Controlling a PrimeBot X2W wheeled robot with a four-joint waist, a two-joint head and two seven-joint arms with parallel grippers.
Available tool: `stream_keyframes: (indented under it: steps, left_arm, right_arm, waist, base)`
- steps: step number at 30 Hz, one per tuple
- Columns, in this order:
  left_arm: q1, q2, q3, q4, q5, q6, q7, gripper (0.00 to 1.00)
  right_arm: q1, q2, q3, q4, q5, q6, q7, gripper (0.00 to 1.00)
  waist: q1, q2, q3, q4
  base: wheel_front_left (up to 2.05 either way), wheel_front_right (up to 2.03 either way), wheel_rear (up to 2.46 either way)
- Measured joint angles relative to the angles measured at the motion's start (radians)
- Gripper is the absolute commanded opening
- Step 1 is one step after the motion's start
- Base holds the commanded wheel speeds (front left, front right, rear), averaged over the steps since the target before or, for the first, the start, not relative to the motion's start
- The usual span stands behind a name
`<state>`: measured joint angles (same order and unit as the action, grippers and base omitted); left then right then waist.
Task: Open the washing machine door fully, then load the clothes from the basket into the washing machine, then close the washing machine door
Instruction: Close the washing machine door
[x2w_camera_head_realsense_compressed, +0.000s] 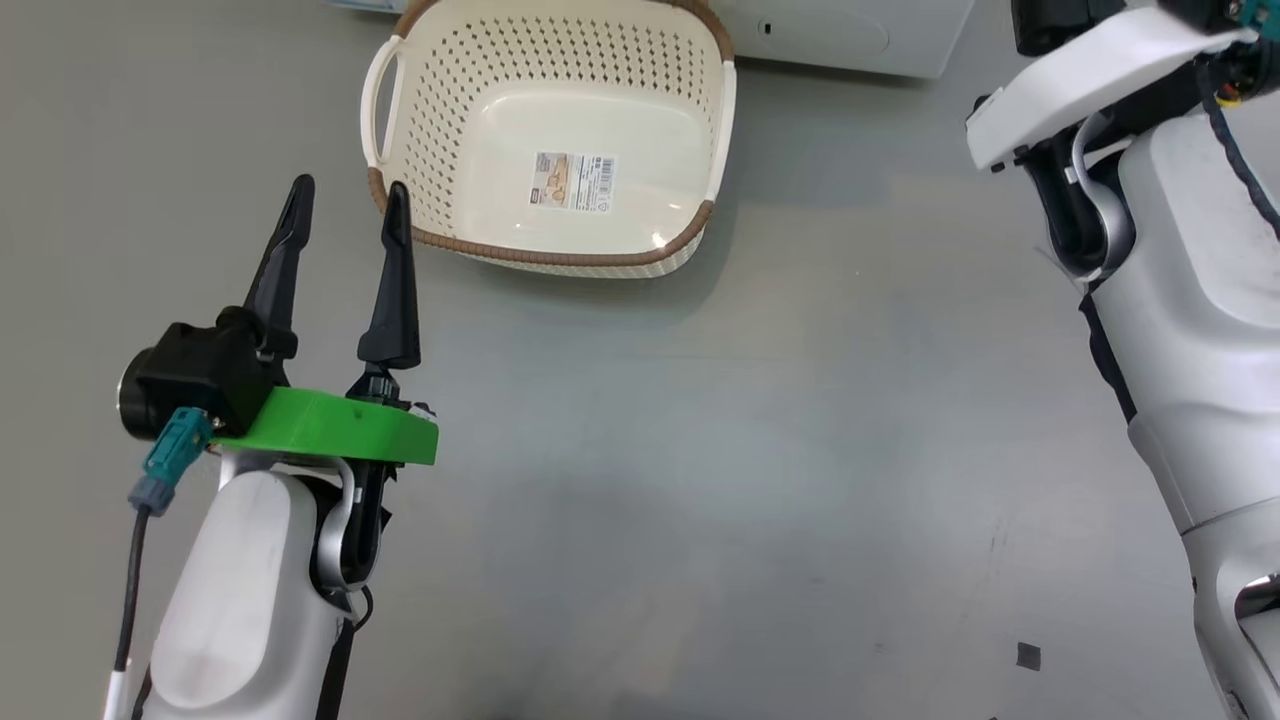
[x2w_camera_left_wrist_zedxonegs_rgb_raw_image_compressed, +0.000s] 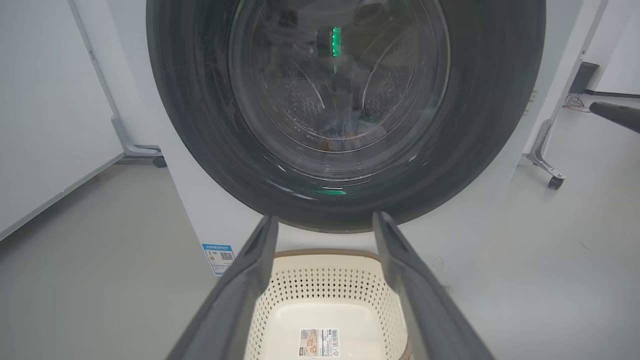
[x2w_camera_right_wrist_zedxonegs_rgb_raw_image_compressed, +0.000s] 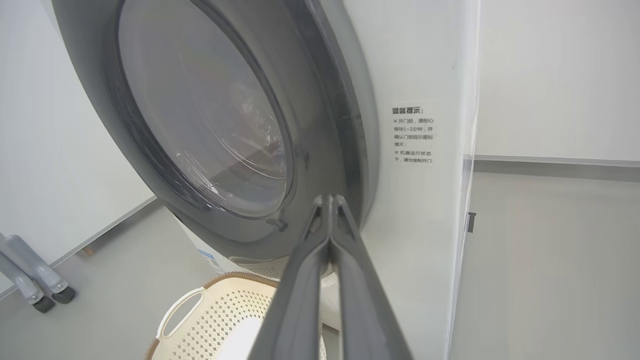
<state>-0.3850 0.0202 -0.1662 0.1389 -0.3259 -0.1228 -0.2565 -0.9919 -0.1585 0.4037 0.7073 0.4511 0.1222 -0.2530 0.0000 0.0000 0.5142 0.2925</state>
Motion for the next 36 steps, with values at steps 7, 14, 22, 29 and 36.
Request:
stream_keyframes:
  steps: [7,14,22,29,36]
  left_arm:
    - [0.041,0.001,0.027,0.017,0.027,0.0,0.0,1.0]
    - [0.082,0.003,0.04,0.043,0.035,-0.001,0.0,1.0]
    - [0.144,0.017,0.074,0.062,0.046,-0.001,0.0,1.0]
    - [0.205,0.024,0.108,0.078,0.046,-0.001,0.0,1.0]
    - [0.265,0.029,0.131,0.086,0.046,-0.001,0.0,1.0]
  right_arm:
    - [0.083,0.002,-0.007,-0.043,0.013,0.0,0.0,0.0]
    - [0.196,-0.011,-0.032,-0.071,0.036,0.0,0.0,0.0]
    - [0.312,-0.031,-0.066,-0.1,0.035,0.0,0.0,1.0]
    - [0.433,-0.034,-0.102,-0.116,0.037,0.0,0.0,1.0]
    - [0.544,-0.032,-0.119,-0.146,0.031,0.0,0.0,1.0]
  waist:
    - [0.0,0.0,-0.065,-0.037]
    - [0.0,0.0,-0.14,-0.069]
    - [-0.0001,0.0,-0.231,-0.105]
    - [-0.0001,0.0,-0.311,-0.135]
    - [-0.0001,0.0,-0.382,-0.168]
  base:
    - [0.0,0.0,0.0]
    - [0.0,0.0,0.0]
    - [0.0,0.0,0.0]
    - [0.0,0.0,0.0]
    - [0.0,0.0,0.0]
